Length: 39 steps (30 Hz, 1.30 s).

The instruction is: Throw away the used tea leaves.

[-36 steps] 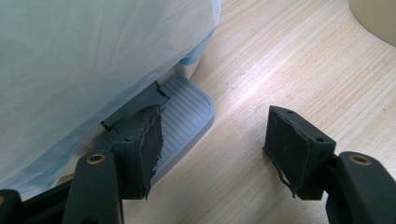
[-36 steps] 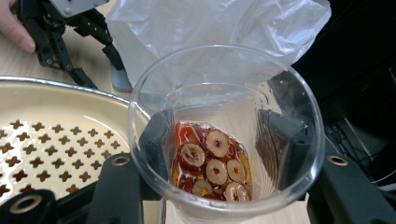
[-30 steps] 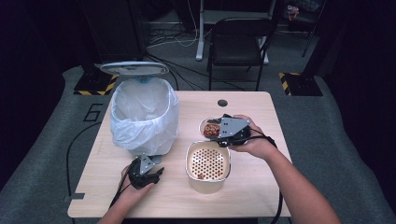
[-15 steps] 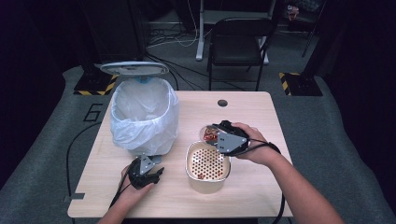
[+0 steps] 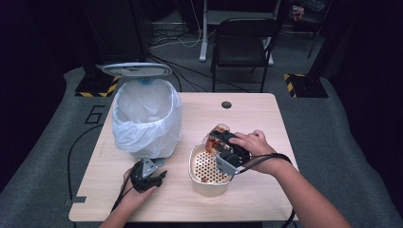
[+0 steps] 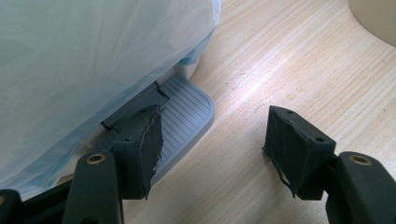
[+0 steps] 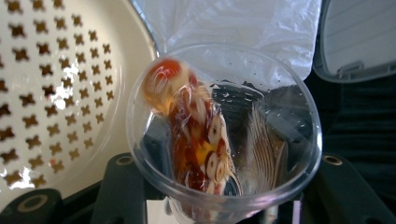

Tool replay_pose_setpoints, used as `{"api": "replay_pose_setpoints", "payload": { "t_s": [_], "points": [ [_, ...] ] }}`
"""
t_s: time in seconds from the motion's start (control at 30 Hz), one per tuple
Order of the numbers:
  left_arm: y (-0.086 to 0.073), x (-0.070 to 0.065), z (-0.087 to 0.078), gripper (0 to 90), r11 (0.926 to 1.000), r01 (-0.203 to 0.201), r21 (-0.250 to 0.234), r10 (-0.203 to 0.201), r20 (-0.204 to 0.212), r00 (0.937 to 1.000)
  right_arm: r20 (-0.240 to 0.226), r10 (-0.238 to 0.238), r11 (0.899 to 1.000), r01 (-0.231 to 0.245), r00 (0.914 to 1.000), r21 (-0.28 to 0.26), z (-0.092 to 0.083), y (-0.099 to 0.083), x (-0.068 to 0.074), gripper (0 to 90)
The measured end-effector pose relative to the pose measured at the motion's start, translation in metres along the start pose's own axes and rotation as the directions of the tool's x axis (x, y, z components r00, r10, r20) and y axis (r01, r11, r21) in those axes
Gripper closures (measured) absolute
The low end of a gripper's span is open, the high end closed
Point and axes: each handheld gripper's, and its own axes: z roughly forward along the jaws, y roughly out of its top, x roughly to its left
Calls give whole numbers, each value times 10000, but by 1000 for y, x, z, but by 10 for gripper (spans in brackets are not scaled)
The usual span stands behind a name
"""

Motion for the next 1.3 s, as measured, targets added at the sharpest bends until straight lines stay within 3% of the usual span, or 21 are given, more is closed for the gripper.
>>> {"api": "replay_pose_setpoints", "payload": {
  "t_s": [0.07, 0.1, 0.13, 0.17, 0.2, 0.23, 0.27, 0.33, 0.37, 0.4, 0.53, 0.57, 0.6, 0.77, 0.8, 0.9, 0.93, 1.03, 1.07, 1.13, 1.3],
  "points": [
    [0, 0, 0, 366, 10000, -3, 1, 3, 7, 10000, 139, -972, 9948, 967, 9952, 332, 1, 5, 7, 499],
    [0, 0, 0, 366, 10000, -3, 1, 3, 7, 10000, 139, -972, 9948, 967, 9952, 332, 1, 5, 7, 499],
    [0, 0, 0, 367, 10000, -2, 0, 2, 8, 10000, 285, -1835, 9821, 1820, 9826, 496, 1, 8, 12, 500],
    [0, 0, 0, 367, 10000, -2, 0, 2, 8, 10000, 285, -1835, 9821, 1820, 9826, 496, 1, 8, 12, 500],
    [0, 0, 0, 367, 10000, 0, -2, 0, 6, 10000, 420, -2512, 9665, 2483, 9670, 645, 1, 11, 15, 500],
    [0, 0, 0, 367, 10000, 0, -2, 0, 6, 10000, 420, -2512, 9665, 2483, 9670, 645, 1, 11, 15, 500],
    [0, 1, 0, 367, 9998, -200, 26, 200, -87, 9998, 609, -3352, 9399, 3293, 9402, 902, 1, 14, 17, 502],
    [0, 2, 0, 367, 9997, -256, -10, 256, -121, 9996, 889, -3963, 9155, 3859, 9138, 1138, 1, 16, 20, 502],
    [0, 2, 0, 366, 9997, -256, -10, 256, -121, 9996, 889, -3963, 9155, 3859, 9138, 1138, 1, 16, 20, 502],
    [0, 0, 0, 367, 10000, -48, -25, 48, -15, 10000, 990, -4451, 8922, 4312, 8900, 1343, 1, 17, 20, 502],
    [0, 0, 0, 367, 10000, 7, -11, -7, 24, 10000, 1203, -4660, 8817, 4486, 8766, 1463, 3, 17, 25, 503],
    [0, 0, 0, 367, 10000, -57, 36, 57, 28, 10000, 1223, -4898, 8688, 4717, 8632, 1505, 3, 18, 27, 503],
    [0, 0, 0, 366, 10000, 61, -53, -61, 31, 10000, 754, -5132, 8540, 4998, 8550, 1444, 3, 18, 30, 504],
    [0, 0, 0, 367, 10000, 52, -48, -52, 33, 10000, 1147, -5236, 8497, 5078, 8442, 1417, 3, 20, 32, 505],
    [0, 0, 0, 366, 10000, 58, -55, -58, 24, 10000, 1447, -5330, 8448, 5148, 8336, 1459, 0, 22, 31, 506],
    [0, 0, 0, 366, 10000, 50, -50, -50, 24, 10000, 1504, -5374, 8422, 5189, 8298, 1463, 0, 23, 30, 506],
    [0, 0, 0, 366, 10000, 52, -50, -52, 26, 10000, 1504, -5533, 8320, 5347, 8193, 1481, 0, 23, 30, 506],
    [0, 0, 0, 367, 10000, -19, 4, 19, 34, 10000, 1826, -5318, 8467, 5157, 8269, 1306, 1, 23, 34, 506],
    [0, 0, 0, 367, 10000, -45, 25, 45, 30, 10000, 1934, -5107, 8597, 4957, 8377, 1230, 2, 23, 35, 506],
    [0, 0, 0, 367, 10000, -52, 30, 52, 32, 10000, 1875, -5384, 8426, 5210, 8216, 1364, 1, 24, 34, 506],
    [0, 0, 0, 366, 10000, -17, 6, 17, 25, 10000, 1745, -5608, 8278, 5437, 8094, 1386, 1, 25, 36, 506]
  ]
}}
